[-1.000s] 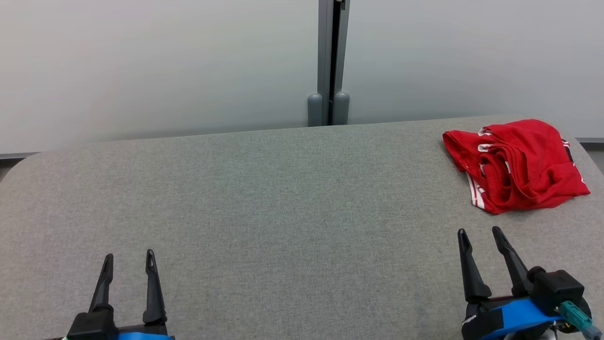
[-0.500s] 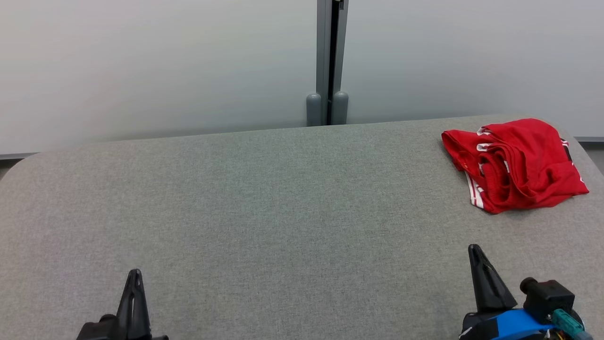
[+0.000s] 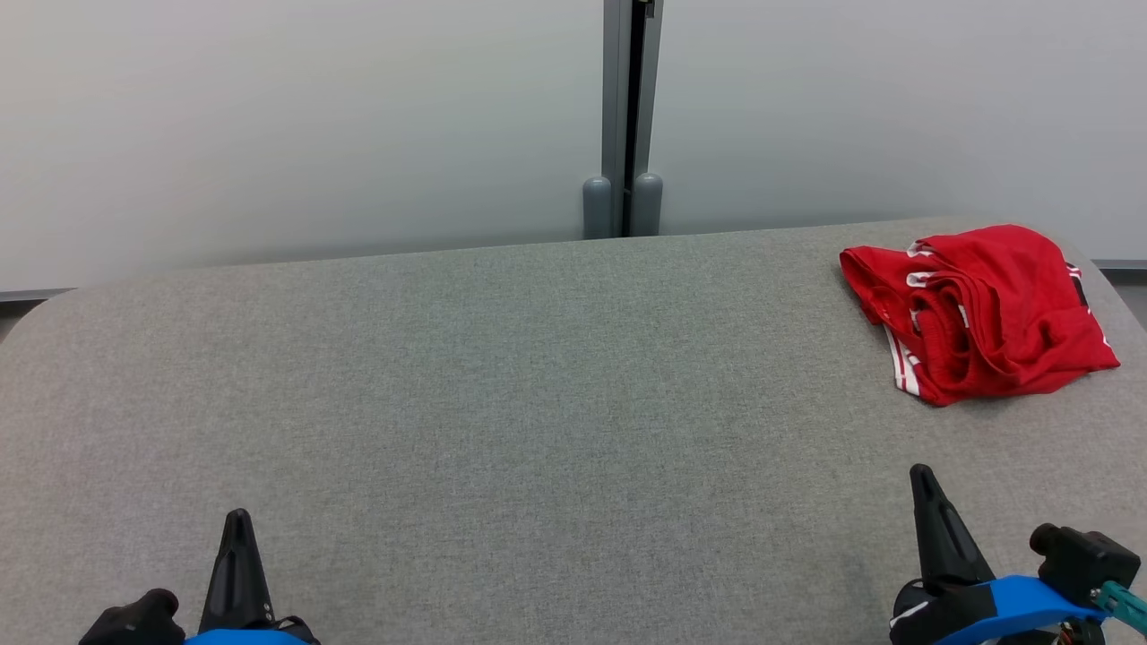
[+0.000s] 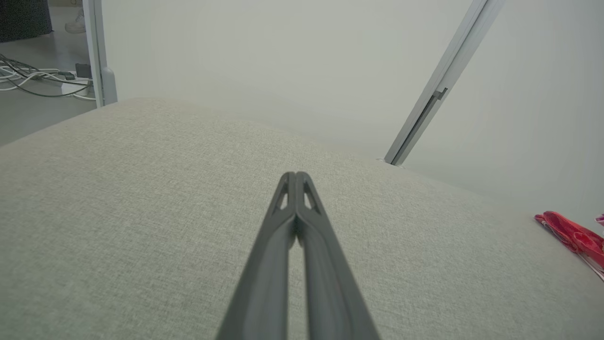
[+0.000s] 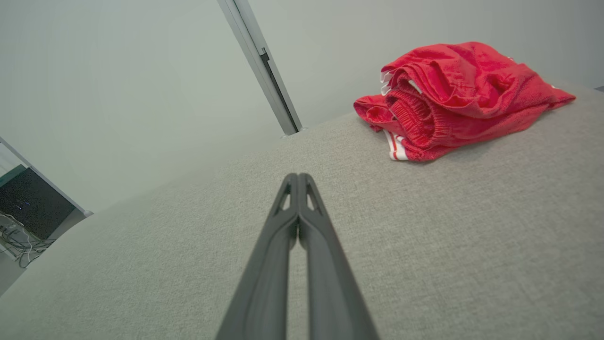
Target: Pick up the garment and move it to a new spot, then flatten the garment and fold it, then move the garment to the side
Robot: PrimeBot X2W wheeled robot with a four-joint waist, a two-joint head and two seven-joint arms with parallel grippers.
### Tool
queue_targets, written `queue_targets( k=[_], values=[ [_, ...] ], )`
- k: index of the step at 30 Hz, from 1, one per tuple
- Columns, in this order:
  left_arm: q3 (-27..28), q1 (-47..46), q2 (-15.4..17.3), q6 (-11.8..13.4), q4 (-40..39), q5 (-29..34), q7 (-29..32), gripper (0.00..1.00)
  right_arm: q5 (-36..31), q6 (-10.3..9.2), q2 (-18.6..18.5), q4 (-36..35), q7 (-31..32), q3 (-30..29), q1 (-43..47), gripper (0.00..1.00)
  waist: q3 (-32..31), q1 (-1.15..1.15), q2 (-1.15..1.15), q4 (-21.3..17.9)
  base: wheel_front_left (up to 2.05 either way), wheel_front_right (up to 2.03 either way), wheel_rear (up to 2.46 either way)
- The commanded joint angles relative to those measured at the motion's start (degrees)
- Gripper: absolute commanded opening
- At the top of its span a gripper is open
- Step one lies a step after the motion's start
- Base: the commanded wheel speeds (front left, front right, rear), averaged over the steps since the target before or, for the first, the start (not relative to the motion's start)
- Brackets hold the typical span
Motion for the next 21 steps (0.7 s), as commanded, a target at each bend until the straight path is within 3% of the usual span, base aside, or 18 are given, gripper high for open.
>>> queue_targets(
  k=[1, 21],
  values=[
    [0.2, -2.1, 0.3, -0.3, -0.8, -3.0, 0.6, 0.00, 2.9, 0.00, 0.0, -1.1, 0.6, -0.4, -1.5, 0.00, 0.0, 0.00, 0.00, 0.0, 0.00, 0.00, 0.00],
    [0.7, -4.7, 0.4, -1.5, -0.3, -22.0, 5.0, 0.00, 20.5, 0.00, 0.1, -1.7, 5.1, -1.7, -2.6, 0.00, 0.1, 0.00, 0.00, 0.3, 0.00, 0.00, 0.00]
  ],
)
